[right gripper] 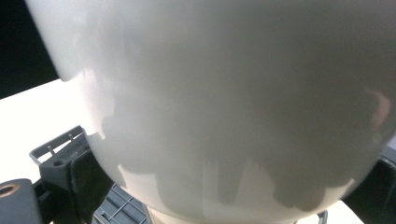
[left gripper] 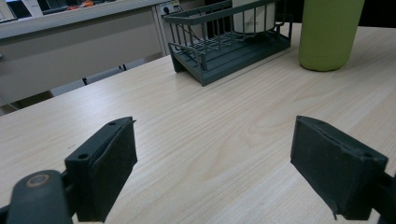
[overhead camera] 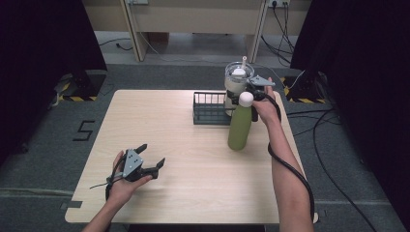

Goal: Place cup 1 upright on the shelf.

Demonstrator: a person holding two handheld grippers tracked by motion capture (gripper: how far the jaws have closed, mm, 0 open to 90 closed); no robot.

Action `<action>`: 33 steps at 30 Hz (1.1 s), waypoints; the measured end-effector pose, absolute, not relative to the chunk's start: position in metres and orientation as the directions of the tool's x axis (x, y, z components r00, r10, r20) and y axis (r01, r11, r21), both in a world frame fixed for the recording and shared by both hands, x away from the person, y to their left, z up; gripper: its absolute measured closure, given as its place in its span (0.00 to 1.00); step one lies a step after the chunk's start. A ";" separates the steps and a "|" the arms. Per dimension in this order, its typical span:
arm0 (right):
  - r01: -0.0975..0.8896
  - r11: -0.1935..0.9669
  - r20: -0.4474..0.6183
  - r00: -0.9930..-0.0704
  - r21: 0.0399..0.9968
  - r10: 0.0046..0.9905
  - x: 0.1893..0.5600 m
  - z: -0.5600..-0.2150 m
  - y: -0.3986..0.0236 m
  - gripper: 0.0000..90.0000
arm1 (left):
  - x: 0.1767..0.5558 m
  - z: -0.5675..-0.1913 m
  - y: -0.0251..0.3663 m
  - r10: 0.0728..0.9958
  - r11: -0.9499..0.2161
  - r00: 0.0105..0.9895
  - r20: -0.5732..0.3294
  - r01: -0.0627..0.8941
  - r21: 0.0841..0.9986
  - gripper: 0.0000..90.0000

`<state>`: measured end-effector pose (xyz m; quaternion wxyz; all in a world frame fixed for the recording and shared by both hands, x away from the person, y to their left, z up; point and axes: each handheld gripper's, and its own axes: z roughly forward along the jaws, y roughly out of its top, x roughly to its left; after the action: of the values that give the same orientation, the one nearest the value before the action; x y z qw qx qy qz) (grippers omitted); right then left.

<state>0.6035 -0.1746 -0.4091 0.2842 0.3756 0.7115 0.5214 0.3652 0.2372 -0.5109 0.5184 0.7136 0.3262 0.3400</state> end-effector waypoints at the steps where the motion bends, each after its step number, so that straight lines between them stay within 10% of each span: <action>1: 0.238 0.173 -0.012 -0.556 0.956 0.831 0.603 -0.409 -0.175 0.05 | 0.365 -0.511 0.237 0.818 -0.250 0.556 0.147 0.113 0.962 0.15; 33: 0.244 0.179 0.003 -0.598 0.953 0.801 0.593 -0.405 -0.193 0.08 | 0.365 -0.511 0.235 0.814 -0.251 0.561 0.148 0.111 0.961 0.15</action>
<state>0.5932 -0.1926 -0.4049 0.2636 0.3625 0.7212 0.5282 0.3651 0.2351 -0.5110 0.5192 0.7150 0.3236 0.3384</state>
